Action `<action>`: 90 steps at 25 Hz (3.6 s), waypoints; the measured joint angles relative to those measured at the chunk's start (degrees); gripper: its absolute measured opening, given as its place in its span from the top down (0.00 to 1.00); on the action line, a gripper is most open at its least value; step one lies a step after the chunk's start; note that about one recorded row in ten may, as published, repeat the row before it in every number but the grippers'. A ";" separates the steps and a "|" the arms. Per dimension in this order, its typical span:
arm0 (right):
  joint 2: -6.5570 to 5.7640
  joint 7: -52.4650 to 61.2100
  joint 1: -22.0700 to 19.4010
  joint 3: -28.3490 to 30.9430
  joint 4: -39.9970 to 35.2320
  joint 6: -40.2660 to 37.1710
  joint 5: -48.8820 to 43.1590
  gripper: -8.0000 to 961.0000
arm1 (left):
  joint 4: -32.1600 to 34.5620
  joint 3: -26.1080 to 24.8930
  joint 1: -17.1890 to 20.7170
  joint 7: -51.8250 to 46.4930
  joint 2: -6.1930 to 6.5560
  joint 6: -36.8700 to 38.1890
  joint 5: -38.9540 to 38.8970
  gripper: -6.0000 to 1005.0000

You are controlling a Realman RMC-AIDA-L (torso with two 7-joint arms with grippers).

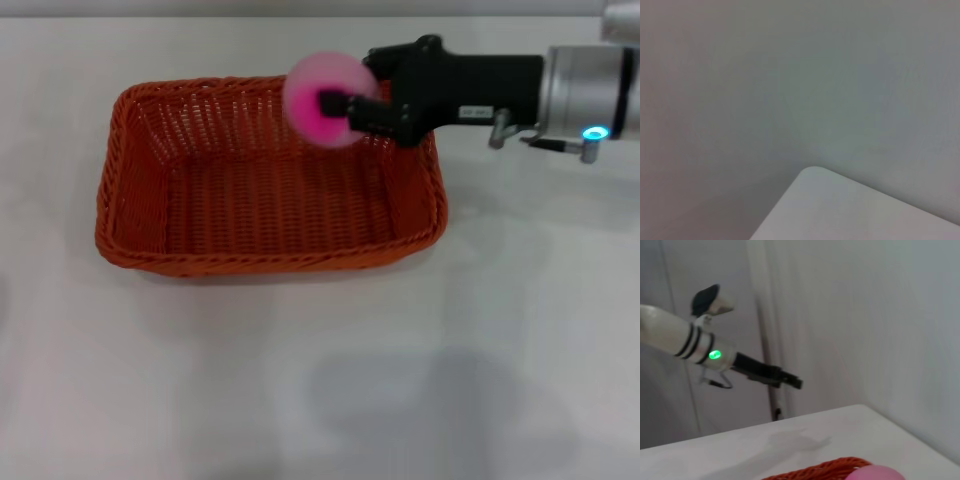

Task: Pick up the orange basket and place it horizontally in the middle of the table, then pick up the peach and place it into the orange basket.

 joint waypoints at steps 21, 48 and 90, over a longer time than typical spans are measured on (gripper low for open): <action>0.12 -0.98 3.07 -1.13 9.13 -0.53 5.06 0.51 | 0.11 0.45 -0.02 0.31 0.00 -0.02 0.00 0.14; 0.13 -4.24 1.11 5.02 9.98 -10.62 5.50 0.14 | 0.28 0.54 0.92 0.36 -0.05 -0.18 -0.07 0.14; 0.12 -62.15 0.33 48.56 42.88 -26.17 34.21 0.14 | 46.02 3.72 -4.02 0.34 -0.07 -68.47 4.43 0.14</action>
